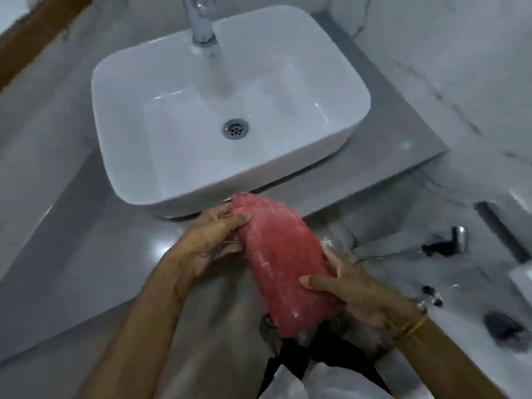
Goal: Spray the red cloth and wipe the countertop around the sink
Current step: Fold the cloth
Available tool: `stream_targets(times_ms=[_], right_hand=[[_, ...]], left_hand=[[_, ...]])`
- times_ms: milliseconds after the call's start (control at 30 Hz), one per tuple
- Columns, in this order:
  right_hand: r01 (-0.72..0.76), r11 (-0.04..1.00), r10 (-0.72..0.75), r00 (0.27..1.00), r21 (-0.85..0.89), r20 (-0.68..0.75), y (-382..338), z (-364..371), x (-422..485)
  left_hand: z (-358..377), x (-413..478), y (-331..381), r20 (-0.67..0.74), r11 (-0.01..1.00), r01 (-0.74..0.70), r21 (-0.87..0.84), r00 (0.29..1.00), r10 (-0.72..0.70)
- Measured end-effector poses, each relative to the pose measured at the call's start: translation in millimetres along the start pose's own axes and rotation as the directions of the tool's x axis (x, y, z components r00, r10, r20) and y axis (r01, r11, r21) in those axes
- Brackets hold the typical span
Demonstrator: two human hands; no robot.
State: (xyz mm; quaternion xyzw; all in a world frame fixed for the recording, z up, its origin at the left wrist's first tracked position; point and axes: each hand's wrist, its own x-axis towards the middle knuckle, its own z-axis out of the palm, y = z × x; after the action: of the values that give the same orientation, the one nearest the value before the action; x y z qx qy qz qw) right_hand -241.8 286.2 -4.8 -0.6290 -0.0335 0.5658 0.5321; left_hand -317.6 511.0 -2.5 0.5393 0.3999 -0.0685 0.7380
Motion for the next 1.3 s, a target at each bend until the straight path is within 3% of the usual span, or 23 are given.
stream_targets(times_ms=[133,267,433,633,767,833,900,1000,1133,1300], right_hand=[[0.133,0.968,-0.095,0.979,0.213,-0.178,8,-68,-60],[0.302,0.865,-0.119,0.899,0.4,-0.42,26,-127,-127],[0.431,0.815,-0.026,0.695,0.388,-0.718,59,-192,-199],[0.524,0.782,0.018,0.522,0.337,-0.853,100,-262,-248],[0.448,0.835,0.108,0.437,0.32,-0.893,125,-297,-247],[0.275,0.93,0.132,0.374,0.246,-0.918,133,-310,-238],[0.081,0.985,0.122,0.314,0.154,-0.942,140,-319,-229],[0.008,0.997,0.075,0.266,0.08,-0.961,143,-319,-220],[-0.079,0.997,0.046,0.267,0.025,-0.963,146,-317,-214],[0.003,0.986,0.154,0.331,0.164,-0.931,131,-310,-211]], left_hand=[[110,18,50,0.259,0.962,-0.134,0.239,0.963,0.07],[241,27,78,0.466,0.876,-0.283,0.391,0.882,0.077],[398,28,70,0.647,0.755,-0.426,0.499,0.762,0.002],[547,31,27,0.717,0.653,-0.467,0.596,0.676,-0.171],[605,45,-6,0.684,0.581,-0.465,0.668,0.692,-0.233],[619,57,-23,0.651,0.504,-0.488,0.713,0.727,-0.218],[626,71,-39,0.658,0.399,-0.557,0.728,0.732,-0.177],[625,80,-51,0.679,0.306,-0.637,0.707,0.733,-0.044],[623,81,-56,0.738,0.188,-0.736,0.651,0.671,0.074],[626,80,-46,0.782,0.233,-0.773,0.591,0.619,0.072]])
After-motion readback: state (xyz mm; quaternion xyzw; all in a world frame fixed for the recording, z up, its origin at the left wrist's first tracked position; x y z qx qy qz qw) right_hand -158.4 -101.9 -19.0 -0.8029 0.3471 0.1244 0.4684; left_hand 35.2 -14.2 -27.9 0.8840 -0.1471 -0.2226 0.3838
